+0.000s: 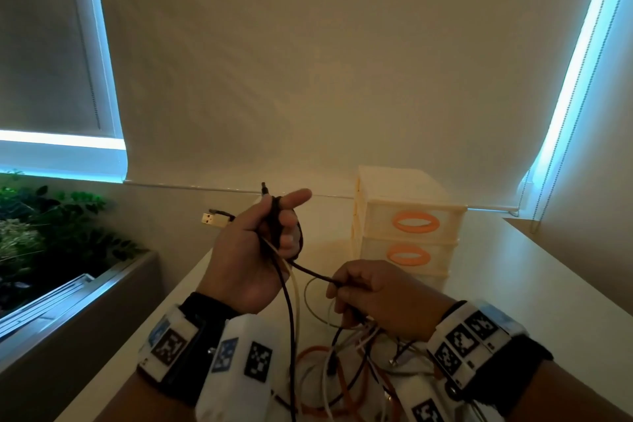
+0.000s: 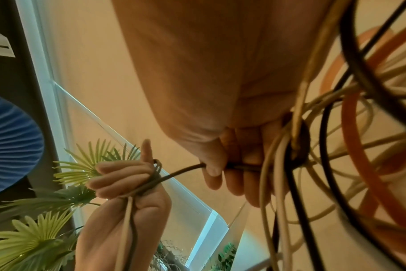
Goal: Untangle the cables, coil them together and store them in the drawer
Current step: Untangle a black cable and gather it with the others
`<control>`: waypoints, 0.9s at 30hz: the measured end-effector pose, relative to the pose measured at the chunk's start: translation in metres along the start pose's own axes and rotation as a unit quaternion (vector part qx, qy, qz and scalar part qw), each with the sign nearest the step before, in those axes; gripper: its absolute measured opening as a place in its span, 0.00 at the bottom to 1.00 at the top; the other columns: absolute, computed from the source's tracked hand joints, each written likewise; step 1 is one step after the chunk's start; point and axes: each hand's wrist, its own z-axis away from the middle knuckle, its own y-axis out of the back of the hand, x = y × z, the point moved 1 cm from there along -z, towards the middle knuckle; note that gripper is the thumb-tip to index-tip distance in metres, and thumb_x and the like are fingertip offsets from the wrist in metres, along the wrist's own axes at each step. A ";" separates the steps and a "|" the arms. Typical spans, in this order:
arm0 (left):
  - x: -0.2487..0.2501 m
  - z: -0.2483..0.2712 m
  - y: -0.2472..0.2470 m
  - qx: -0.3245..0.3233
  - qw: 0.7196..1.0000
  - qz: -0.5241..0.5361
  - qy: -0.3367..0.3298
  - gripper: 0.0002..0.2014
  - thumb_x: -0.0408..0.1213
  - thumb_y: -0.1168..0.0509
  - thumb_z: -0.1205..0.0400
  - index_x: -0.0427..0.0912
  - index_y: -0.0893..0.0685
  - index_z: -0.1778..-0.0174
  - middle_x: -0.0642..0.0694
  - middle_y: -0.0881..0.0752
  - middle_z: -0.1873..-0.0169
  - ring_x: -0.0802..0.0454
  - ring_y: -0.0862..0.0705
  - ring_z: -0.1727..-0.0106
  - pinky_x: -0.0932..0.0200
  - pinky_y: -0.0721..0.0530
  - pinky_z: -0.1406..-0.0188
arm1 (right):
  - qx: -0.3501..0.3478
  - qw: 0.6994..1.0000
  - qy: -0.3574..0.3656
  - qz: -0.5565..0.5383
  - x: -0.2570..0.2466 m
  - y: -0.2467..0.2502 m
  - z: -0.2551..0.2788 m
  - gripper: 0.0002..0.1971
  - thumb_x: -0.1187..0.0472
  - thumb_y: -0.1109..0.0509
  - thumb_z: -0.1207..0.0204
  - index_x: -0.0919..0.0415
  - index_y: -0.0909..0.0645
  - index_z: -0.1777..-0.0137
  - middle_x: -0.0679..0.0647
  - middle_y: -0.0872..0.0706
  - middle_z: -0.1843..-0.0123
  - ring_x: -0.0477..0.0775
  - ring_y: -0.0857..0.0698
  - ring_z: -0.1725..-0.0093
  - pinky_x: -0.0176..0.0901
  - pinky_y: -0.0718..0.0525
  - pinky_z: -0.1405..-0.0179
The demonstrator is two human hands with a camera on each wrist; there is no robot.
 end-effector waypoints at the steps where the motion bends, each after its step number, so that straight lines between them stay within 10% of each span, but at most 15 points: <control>1: -0.002 0.001 -0.001 0.010 1.000 -0.014 0.006 0.24 0.44 0.47 0.09 0.30 0.11 0.38 0.48 0.20 0.70 0.57 0.26 0.76 0.67 0.27 0.79 | 0.000 1.000 0.001 0.006 0.000 0.002 0.001 0.08 0.68 0.38 0.14 0.63 0.16 0.47 0.53 0.12 0.59 0.49 0.10 0.61 0.36 0.13 0.59; 13: -0.015 0.006 -0.014 0.021 0.993 -0.113 -0.025 0.23 0.44 0.52 0.07 0.31 0.18 0.32 0.32 0.08 0.51 0.38 0.08 0.50 0.54 0.09 0.53 | 0.037 0.997 -0.048 -0.045 0.017 0.000 0.006 0.11 0.64 0.39 0.13 0.60 0.16 0.52 0.59 0.10 0.58 0.63 0.08 0.56 0.54 0.10 0.52; 18: -0.017 0.006 -0.013 0.023 0.990 -0.133 -0.029 0.23 0.42 0.53 0.06 0.31 0.18 0.32 0.29 0.09 0.49 0.38 0.08 0.50 0.58 0.09 0.57 | 0.062 0.996 -0.022 -0.060 0.008 0.002 0.004 0.11 0.60 0.43 0.11 0.56 0.21 0.51 0.58 0.13 0.60 0.70 0.08 0.56 0.52 0.16 0.61; 23: -0.019 0.002 -0.009 0.039 0.990 -0.134 -0.034 0.23 0.42 0.53 0.06 0.31 0.19 0.31 0.28 0.10 0.46 0.36 0.08 0.46 0.56 0.09 0.55 | 0.042 0.999 -0.024 -0.020 0.001 0.006 0.006 0.11 0.58 0.43 0.11 0.55 0.20 0.51 0.58 0.10 0.61 0.63 0.08 0.55 0.64 0.12 0.48; 27: -0.016 0.000 -0.008 0.047 0.997 -0.038 -0.039 0.23 0.44 0.53 0.06 0.31 0.21 0.30 0.30 0.11 0.40 0.36 0.10 0.40 0.54 0.09 0.46 | -0.033 0.994 -0.001 0.107 -0.011 0.004 0.012 0.09 0.57 0.38 0.13 0.54 0.15 0.49 0.55 0.08 0.57 0.55 0.09 0.55 0.54 0.10 0.47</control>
